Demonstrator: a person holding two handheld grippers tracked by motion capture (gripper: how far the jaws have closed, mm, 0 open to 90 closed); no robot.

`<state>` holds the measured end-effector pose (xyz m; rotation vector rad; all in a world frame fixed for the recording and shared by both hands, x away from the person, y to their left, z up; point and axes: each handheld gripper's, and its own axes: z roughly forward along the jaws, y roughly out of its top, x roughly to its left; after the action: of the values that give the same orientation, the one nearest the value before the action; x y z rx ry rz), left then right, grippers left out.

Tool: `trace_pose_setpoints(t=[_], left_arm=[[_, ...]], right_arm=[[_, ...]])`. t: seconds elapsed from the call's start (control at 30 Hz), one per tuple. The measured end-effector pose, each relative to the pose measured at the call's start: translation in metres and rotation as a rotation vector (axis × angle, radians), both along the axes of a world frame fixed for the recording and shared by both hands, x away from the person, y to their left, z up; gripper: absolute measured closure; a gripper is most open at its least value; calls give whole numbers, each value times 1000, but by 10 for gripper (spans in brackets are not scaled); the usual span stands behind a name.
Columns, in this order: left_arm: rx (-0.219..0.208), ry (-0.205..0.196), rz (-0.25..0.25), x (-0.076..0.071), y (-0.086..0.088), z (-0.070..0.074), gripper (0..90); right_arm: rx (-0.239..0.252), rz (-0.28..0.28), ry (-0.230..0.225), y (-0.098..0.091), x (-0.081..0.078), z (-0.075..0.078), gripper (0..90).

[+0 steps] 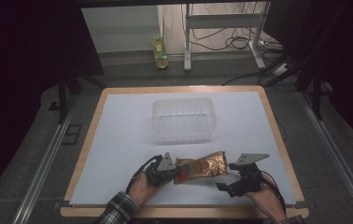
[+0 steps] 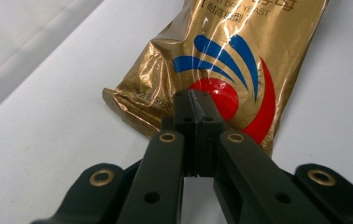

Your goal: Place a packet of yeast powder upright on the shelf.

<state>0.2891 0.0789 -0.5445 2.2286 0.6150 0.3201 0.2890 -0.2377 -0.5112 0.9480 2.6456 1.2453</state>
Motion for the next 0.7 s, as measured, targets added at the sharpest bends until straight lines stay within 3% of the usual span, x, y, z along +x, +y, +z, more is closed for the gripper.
trace_pose_setpoints(t=[0.3,0.4,0.7], left_arm=[[-1,5,-3,1,1,0,897],[-2,8,-4,1,1,0,898],[-8,9,-6,2,2,0,897]], right_arm=[[35,31,28,13,12,0,23],[63,28,46,18,19,0,24],[75,10,72,25,32,6,28]])
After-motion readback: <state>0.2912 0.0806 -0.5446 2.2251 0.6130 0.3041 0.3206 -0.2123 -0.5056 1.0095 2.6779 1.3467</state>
